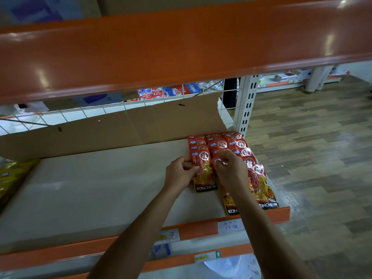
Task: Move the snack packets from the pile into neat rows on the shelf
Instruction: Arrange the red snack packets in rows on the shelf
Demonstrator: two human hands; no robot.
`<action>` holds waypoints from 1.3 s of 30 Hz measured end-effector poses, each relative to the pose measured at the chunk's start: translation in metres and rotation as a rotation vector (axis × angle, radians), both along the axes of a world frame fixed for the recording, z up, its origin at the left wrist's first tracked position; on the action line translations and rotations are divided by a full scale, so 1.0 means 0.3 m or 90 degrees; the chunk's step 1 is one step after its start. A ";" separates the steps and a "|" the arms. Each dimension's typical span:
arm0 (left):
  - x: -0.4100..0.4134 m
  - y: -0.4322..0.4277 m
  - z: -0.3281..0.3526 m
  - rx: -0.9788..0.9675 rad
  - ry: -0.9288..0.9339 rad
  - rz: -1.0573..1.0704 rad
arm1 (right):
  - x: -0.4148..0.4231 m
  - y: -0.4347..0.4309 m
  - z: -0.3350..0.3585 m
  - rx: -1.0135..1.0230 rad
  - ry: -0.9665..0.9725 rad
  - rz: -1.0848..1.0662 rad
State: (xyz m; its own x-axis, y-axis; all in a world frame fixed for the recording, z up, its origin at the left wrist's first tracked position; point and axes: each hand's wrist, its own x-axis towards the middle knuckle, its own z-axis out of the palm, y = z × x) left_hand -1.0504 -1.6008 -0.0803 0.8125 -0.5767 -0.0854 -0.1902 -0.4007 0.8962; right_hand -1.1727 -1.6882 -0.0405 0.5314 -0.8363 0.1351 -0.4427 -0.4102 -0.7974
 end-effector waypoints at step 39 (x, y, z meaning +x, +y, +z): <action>0.051 0.269 0.045 0.104 -0.222 0.045 | 0.176 0.278 -0.031 -0.065 0.059 0.162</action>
State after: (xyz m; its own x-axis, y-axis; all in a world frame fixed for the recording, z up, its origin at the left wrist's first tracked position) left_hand -1.0351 -1.5202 -0.0669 0.8467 -0.5193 0.1161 -0.4380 -0.5564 0.7061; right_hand -1.1200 -1.6049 -0.0499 0.7360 -0.6595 0.1529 -0.3847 -0.5932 -0.7071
